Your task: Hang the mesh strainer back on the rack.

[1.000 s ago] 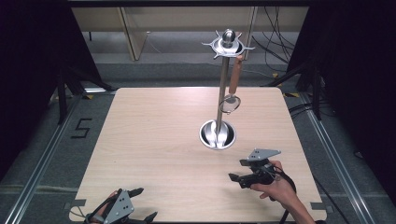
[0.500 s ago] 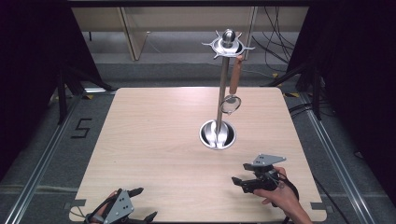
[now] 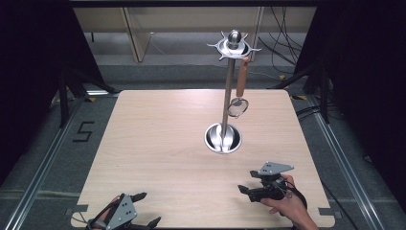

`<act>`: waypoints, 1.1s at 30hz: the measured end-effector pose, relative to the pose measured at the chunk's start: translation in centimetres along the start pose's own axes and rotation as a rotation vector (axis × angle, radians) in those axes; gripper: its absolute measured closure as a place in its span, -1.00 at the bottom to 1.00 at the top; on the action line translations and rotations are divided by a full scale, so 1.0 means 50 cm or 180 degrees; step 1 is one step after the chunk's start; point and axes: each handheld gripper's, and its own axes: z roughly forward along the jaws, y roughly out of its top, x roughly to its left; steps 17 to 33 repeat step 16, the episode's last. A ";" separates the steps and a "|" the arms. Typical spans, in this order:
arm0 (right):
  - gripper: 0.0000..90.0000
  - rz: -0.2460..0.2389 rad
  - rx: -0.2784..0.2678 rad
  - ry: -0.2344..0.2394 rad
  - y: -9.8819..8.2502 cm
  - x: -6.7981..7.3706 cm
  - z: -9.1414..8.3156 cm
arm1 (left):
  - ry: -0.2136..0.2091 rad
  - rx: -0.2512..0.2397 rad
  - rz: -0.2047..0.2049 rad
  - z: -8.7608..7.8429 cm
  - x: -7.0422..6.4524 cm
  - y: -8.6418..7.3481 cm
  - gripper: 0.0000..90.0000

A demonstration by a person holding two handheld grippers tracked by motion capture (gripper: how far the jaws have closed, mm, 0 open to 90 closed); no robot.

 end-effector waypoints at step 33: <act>-0.43 0.0044 0.0023 0.0000 -0.001 -0.003 0.002 | -0.0002 0.0020 0.0024 0.000 0.002 0.000 -0.66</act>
